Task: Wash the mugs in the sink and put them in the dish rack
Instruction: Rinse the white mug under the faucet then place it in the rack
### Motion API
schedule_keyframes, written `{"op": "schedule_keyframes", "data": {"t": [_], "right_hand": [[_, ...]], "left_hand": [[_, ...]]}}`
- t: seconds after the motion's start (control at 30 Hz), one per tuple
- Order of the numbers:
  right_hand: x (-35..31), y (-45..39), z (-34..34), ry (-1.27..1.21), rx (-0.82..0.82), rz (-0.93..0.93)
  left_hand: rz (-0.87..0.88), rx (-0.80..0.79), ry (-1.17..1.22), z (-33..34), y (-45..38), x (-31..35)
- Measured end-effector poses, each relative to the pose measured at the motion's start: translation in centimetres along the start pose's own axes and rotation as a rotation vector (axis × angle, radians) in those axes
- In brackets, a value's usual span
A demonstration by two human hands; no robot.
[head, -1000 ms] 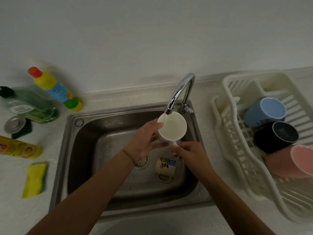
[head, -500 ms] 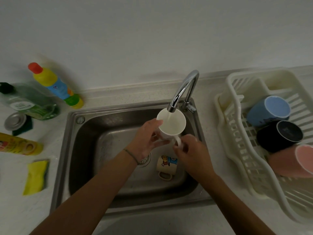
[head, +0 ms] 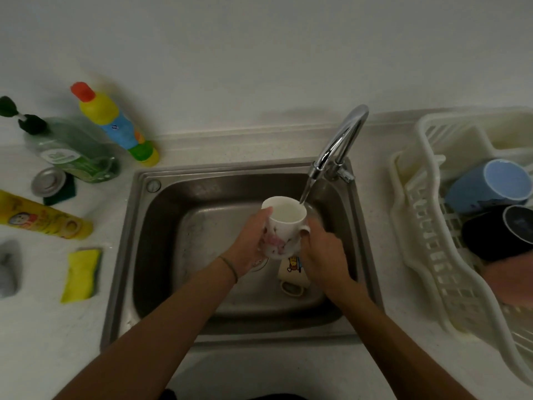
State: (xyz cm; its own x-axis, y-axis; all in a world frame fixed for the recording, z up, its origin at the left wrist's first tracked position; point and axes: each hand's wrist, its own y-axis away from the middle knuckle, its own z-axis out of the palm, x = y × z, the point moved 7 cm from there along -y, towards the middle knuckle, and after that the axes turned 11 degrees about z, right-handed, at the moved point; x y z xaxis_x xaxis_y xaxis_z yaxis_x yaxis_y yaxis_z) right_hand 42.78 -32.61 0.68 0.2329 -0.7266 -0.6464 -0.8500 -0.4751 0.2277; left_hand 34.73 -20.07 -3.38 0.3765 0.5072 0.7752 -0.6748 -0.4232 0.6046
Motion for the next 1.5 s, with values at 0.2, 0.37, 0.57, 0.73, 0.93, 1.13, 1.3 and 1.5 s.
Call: {"op": "schedule_keyframes", "data": {"t": [0.2,0.37,0.57,0.73,0.93,1.13,1.3,1.5], "right_hand": [[2.2,1.4,6.7,-0.13,-0.289,0.185],[3.5,3.2,10.2,-0.299,-0.482,0.381],[3.4,4.9,11.6,-0.411,-0.628,0.481],[3.1,5.5,11.9,-0.482,-0.697,0.528],[2.5,5.9,12.2,-0.53,-0.763,0.571],[2.4,6.4,12.5,-0.689,-0.829,0.665],[2.5,7.4,13.4,-0.852,-0.913,0.814],[0.7,6.1,9.9,-0.677,-0.792,0.582]], "left_hand": [[-0.008,0.165,-0.242,-4.9,0.3,-2.8],[-0.054,0.089,-0.337,-7.1,1.6,-4.3],[-0.081,0.047,-0.443,-10.0,2.2,-6.6],[-0.079,0.056,-0.515,-10.2,3.2,-5.6],[-0.04,0.107,-0.607,-11.1,3.5,-5.0],[0.051,0.112,-0.86,-11.7,4.3,-3.8],[0.137,0.072,-1.179,-11.4,5.3,-2.3],[0.213,-0.001,-1.011,-9.7,4.8,-1.1]]}}
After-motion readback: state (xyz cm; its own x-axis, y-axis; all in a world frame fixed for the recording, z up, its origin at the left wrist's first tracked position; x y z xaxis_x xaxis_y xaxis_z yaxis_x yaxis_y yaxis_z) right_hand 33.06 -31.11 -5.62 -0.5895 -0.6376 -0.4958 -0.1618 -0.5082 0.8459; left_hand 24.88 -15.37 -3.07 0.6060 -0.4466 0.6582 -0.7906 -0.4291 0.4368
